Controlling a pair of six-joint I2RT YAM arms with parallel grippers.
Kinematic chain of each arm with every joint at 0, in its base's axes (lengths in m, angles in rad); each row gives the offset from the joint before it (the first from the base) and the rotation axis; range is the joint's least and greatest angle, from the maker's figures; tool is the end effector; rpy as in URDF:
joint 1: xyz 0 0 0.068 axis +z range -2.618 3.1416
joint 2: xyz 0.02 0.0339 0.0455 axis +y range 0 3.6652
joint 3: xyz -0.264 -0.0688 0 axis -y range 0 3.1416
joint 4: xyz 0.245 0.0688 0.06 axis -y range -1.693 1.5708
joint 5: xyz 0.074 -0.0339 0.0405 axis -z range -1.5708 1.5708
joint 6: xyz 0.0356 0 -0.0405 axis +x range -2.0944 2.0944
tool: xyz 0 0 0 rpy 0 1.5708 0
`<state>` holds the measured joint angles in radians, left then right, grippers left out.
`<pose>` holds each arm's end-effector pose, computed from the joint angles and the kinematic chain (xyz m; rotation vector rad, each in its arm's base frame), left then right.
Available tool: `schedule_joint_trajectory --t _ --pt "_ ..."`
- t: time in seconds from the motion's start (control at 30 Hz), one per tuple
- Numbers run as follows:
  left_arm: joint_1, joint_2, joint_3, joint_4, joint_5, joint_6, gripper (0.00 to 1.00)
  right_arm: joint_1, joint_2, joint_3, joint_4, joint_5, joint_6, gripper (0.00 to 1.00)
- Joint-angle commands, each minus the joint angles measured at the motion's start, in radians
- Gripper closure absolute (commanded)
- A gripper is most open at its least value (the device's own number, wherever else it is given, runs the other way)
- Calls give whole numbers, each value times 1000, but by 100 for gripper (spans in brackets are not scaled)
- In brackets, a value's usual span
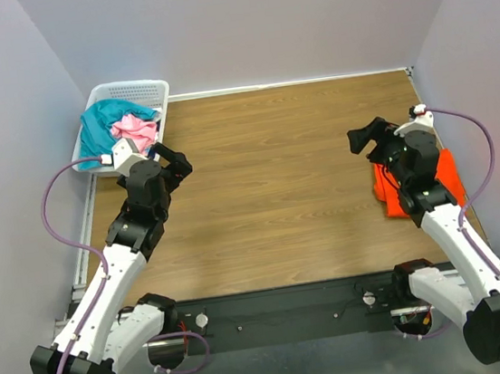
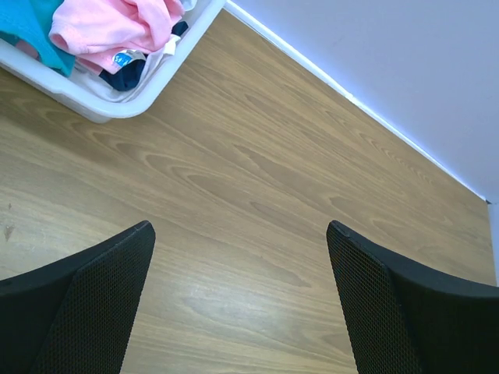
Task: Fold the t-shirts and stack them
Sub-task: Grab the tshirt from the pile
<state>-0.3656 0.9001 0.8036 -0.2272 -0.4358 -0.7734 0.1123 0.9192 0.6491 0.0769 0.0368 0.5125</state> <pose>0.1980 -0.0597 0.3226 -0.6656 1.7584 -0.3739 0.2183 0.0233 0.2948 0.3808 1.7418 0.4199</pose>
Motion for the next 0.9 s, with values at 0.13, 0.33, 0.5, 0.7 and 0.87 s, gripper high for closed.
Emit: schedule_joint_trajectory --t 0.13,0.33,0.5,0.7,0.87 --pt "2 16 46 -60 -35 -4 2 6 -62 -52 3 80 46 0" --pt "29 105 137 -95 -92 -43 2 4 -92 -77 3 72 60 0" --pt "194 307 287 -69 118 22 2 4 -88 -85 -2 48 27 0" --pt "316 595 555 -109 170 88 2 6 -60 -86 -3 28 9 0" --pt "396 805 755 -171 189 121 2 4 -28 -83 -3 29 -2 0"
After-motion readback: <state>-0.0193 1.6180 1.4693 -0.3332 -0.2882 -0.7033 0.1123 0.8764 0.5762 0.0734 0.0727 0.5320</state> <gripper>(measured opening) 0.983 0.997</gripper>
